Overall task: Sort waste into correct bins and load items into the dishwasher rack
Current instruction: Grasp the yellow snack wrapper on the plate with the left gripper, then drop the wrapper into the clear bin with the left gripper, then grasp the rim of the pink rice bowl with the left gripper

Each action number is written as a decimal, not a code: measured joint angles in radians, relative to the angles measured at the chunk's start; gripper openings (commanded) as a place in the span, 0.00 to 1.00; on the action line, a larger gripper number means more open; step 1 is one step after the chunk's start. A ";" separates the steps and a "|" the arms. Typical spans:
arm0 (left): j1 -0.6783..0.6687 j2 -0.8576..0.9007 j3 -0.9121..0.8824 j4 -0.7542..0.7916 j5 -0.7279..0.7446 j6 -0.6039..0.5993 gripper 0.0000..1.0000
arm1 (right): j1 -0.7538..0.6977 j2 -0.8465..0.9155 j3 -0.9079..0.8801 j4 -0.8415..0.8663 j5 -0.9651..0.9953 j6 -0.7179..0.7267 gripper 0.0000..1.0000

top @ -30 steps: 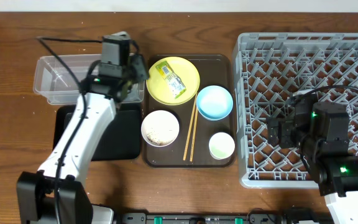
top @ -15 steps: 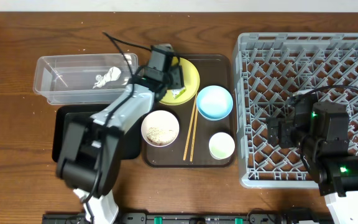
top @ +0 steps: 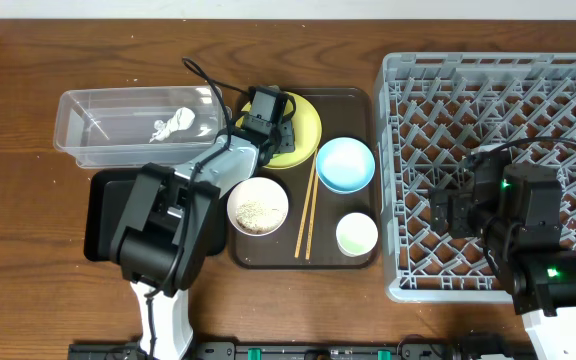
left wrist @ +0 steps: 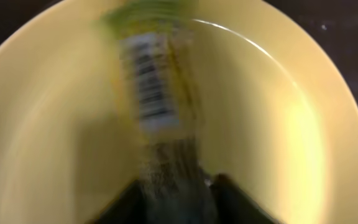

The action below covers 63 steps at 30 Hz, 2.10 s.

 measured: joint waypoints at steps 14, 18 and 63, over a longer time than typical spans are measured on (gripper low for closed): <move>0.010 -0.168 -0.001 -0.072 -0.016 -0.001 0.06 | 0.000 0.000 0.000 -0.001 0.000 0.000 0.99; 0.063 -0.330 0.002 -0.133 -0.073 -0.013 0.06 | 0.000 0.000 0.000 -0.001 0.000 0.000 0.99; -0.117 -0.495 -0.021 -0.673 -0.009 -0.119 0.59 | 0.000 0.000 0.000 -0.008 0.000 0.000 0.99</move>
